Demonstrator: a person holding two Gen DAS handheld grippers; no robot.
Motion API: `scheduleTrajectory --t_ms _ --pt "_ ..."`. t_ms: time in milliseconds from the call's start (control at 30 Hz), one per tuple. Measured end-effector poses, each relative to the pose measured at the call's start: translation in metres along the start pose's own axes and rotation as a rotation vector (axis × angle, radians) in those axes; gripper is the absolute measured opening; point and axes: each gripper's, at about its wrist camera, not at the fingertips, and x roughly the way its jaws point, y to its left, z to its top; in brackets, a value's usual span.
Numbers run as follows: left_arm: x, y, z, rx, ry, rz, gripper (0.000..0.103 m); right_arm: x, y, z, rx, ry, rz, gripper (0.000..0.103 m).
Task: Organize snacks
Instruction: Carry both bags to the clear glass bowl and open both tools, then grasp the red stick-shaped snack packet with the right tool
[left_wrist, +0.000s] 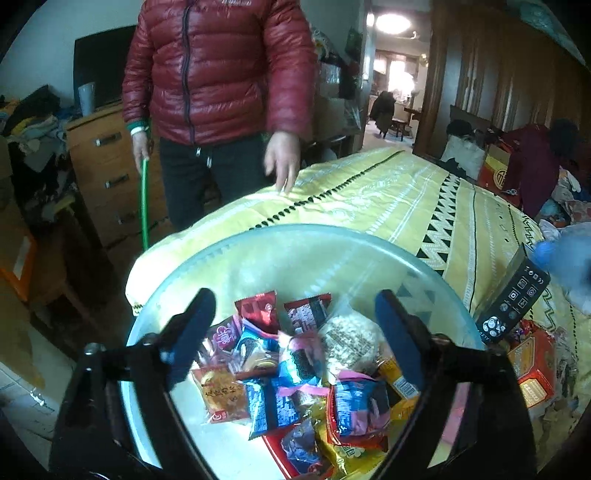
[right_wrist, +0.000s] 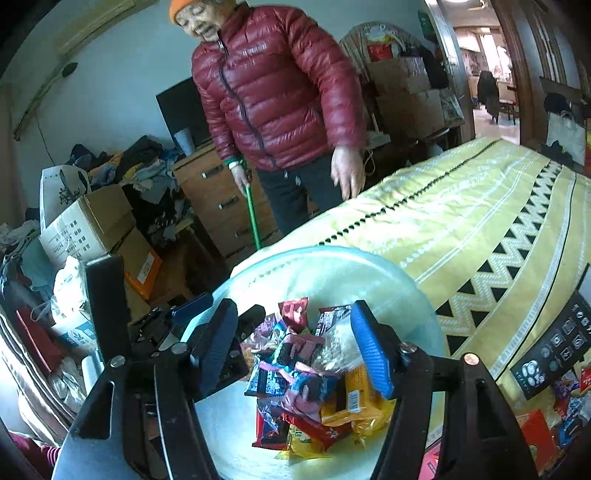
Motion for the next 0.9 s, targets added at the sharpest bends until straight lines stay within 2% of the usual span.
scheduleTrajectory --t_ms 100,167,200,267,367,400,467,633,700,800,900 --pt "-0.009 -0.004 -0.004 0.011 -0.024 -0.044 0.095 -0.054 -0.006 -0.014 -0.021 -0.072 -0.003 0.072" --pt "-0.015 -0.009 -0.009 0.016 -0.026 -0.086 0.096 -0.106 -0.022 -0.037 -0.051 -0.118 -0.073 0.09" --pt "-0.018 -0.011 -0.013 0.015 -0.026 -0.114 0.096 -0.124 -0.031 -0.049 -0.056 -0.126 -0.113 0.091" --pt "-0.022 -0.016 -0.017 0.014 -0.021 -0.149 0.096 -0.162 -0.068 -0.082 -0.014 -0.09 -0.227 0.091" --pt "-0.027 -0.027 -0.024 0.013 0.004 -0.215 0.096 -0.193 -0.132 -0.143 0.143 0.022 -0.371 0.091" --pt "-0.029 -0.032 -0.027 0.015 0.012 -0.236 0.096 -0.194 -0.148 -0.165 0.174 0.077 -0.398 0.091" --pt "-0.035 -0.039 -0.031 0.033 0.018 -0.261 0.096 -0.183 -0.165 -0.198 0.203 0.175 -0.395 0.087" --pt "-0.051 -0.053 -0.039 0.074 0.021 -0.289 0.096 -0.111 -0.188 -0.262 0.188 0.393 -0.37 0.071" --pt "-0.057 -0.057 -0.041 0.084 0.021 -0.294 0.096 -0.086 -0.199 -0.277 0.191 0.442 -0.374 0.07" --pt "-0.066 -0.066 -0.045 0.102 0.019 -0.31 0.096 -0.068 -0.215 -0.289 0.228 0.462 -0.373 0.07" --pt "-0.074 -0.088 -0.052 0.145 0.02 -0.337 0.096 -0.067 -0.229 -0.295 0.278 0.425 -0.382 0.066"
